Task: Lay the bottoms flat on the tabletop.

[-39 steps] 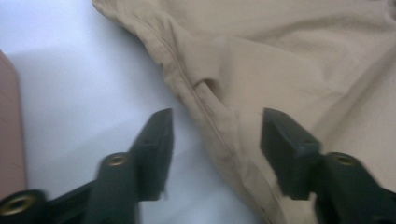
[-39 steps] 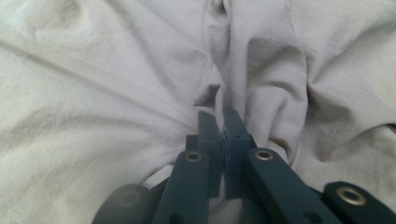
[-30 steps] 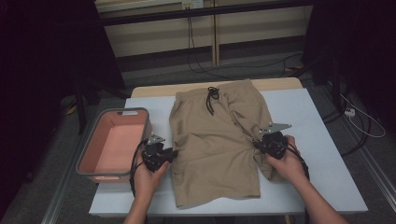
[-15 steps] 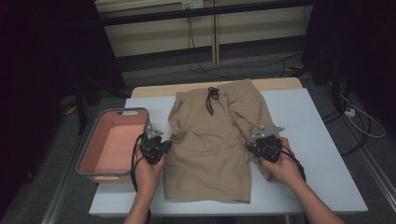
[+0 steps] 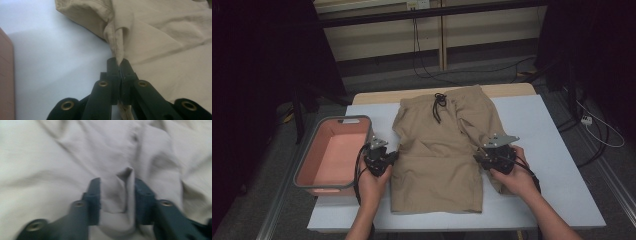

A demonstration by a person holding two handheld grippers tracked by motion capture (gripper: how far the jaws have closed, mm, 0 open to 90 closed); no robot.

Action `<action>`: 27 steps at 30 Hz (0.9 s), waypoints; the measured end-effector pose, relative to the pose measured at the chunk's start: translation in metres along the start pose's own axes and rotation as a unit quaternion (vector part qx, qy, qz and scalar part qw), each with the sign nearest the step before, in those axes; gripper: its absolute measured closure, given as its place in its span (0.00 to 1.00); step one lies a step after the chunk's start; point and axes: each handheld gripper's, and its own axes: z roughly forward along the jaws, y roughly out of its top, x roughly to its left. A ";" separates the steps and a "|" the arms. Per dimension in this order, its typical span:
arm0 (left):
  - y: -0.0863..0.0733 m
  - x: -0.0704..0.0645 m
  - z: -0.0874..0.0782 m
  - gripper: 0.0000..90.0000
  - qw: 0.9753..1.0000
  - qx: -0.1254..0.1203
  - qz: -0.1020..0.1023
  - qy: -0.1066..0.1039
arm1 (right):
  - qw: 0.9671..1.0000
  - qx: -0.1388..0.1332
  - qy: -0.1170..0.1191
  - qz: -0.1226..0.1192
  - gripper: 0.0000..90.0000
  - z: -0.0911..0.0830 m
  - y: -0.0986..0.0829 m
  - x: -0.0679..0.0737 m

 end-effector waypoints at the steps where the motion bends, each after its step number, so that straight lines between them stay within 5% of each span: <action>1: 0.000 -0.001 -0.001 0.97 1.000 -0.003 0.000 0.001 | 1.000 -0.003 0.001 -0.011 0.58 -0.001 0.002 0.003; 4: 0.000 -0.001 -0.005 0.81 1.000 -0.015 -0.010 -0.008 | 0.999 -0.011 0.013 -0.038 0.51 -0.004 0.009 0.017; 7: 0.001 -0.003 -0.009 0.52 1.000 -0.022 -0.013 -0.011 | 0.998 -0.024 0.027 -0.046 0.46 -0.008 0.017 0.030; 13: 0.004 -0.008 -0.012 0.29 1.000 -0.015 -0.011 -0.020 | 0.996 -0.043 0.056 -0.063 0.49 -0.011 0.029 0.056; 21: 0.005 -0.009 -0.014 0.19 1.000 -0.013 -0.003 -0.019 | 0.988 -0.026 0.133 -0.078 0.47 0.008 0.029 0.090; 27: 0.005 -0.010 -0.015 0.19 1.000 -0.004 0.003 -0.020 | 0.980 -0.018 0.168 -0.101 0.48 0.017 0.031 0.118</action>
